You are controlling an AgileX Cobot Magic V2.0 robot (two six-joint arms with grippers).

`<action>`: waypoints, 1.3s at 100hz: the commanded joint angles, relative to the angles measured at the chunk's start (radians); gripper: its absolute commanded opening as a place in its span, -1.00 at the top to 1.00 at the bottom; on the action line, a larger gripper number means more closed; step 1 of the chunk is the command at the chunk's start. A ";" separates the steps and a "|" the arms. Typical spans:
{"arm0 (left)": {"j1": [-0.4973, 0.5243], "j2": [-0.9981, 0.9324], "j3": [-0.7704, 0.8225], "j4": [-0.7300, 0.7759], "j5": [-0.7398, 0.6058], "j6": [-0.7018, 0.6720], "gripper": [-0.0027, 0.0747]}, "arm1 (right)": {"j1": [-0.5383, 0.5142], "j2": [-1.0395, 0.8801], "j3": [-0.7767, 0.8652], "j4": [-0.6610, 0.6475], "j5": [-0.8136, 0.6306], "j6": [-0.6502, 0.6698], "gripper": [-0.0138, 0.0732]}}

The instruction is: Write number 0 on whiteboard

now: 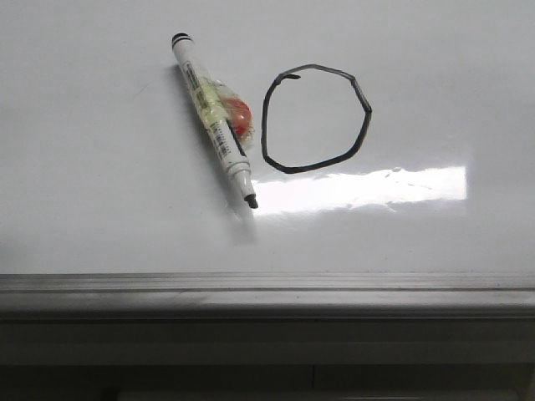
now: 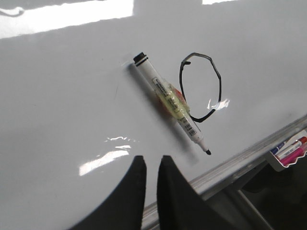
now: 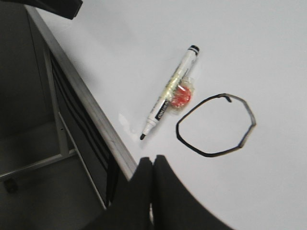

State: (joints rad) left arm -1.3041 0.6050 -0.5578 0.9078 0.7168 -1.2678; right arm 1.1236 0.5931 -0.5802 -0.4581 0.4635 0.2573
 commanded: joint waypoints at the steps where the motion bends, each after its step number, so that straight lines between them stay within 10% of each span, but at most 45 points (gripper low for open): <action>1: -0.022 -0.047 0.000 0.047 -0.036 0.001 0.98 | 0.002 -0.009 0.005 -0.031 -0.133 0.026 0.83; 92: -0.011 -0.105 0.015 0.082 0.001 0.080 0.98 | 0.002 -0.007 0.011 0.000 -0.110 0.031 0.84; 130: 0.556 -0.232 0.017 -0.068 -0.087 0.099 0.98 | 0.002 -0.007 0.011 0.000 -0.106 0.031 0.84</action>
State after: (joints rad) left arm -0.8663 0.4157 -0.5187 0.8594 0.7070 -1.1719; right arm 1.1236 0.5884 -0.5443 -0.4423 0.4235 0.2831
